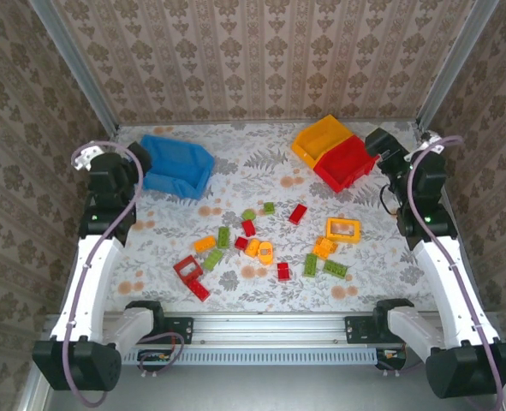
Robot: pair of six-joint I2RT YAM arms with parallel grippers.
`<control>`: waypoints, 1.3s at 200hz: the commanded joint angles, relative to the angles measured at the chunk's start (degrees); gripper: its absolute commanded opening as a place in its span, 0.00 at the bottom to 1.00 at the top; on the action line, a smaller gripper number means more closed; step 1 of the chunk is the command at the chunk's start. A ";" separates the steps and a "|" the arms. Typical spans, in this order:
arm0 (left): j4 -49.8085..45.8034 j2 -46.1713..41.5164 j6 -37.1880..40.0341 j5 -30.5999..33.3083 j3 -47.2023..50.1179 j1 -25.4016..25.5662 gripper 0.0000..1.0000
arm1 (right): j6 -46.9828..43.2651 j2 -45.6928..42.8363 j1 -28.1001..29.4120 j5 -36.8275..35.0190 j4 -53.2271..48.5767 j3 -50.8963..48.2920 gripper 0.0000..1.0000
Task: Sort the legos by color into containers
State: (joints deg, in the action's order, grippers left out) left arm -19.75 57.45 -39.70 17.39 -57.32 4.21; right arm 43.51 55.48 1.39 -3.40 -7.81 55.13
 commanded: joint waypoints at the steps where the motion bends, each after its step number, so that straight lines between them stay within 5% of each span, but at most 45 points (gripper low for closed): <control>1: -24.87 3.36 -12.29 -6.13 -2.68 0.88 1.00 | 2.51 1.86 2.40 0.79 -23.96 6.23 0.99; 45: -34.00 5.49 -10.95 -7.90 -5.67 1.16 0.99 | 2.59 -0.04 8.52 -0.59 -40.12 9.04 0.97; 106: -26.50 21.70 -8.09 -17.50 -14.84 -3.19 0.92 | 1.03 0.95 16.83 9.03 -27.81 5.24 0.91; 189: -23.72 43.09 -8.74 -21.64 -27.85 -4.45 0.74 | 1.71 7.56 17.19 11.39 -23.85 7.00 0.90; 260: -22.14 49.23 -8.49 -23.36 -28.71 -4.21 0.52 | 0.71 11.30 12.89 10.59 -25.83 7.47 0.90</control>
State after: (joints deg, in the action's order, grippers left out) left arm -41.91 105.86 -48.97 -4.95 -84.53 0.23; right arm 45.15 65.23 16.69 6.74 -32.84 61.01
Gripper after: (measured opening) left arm 0.543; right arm 0.900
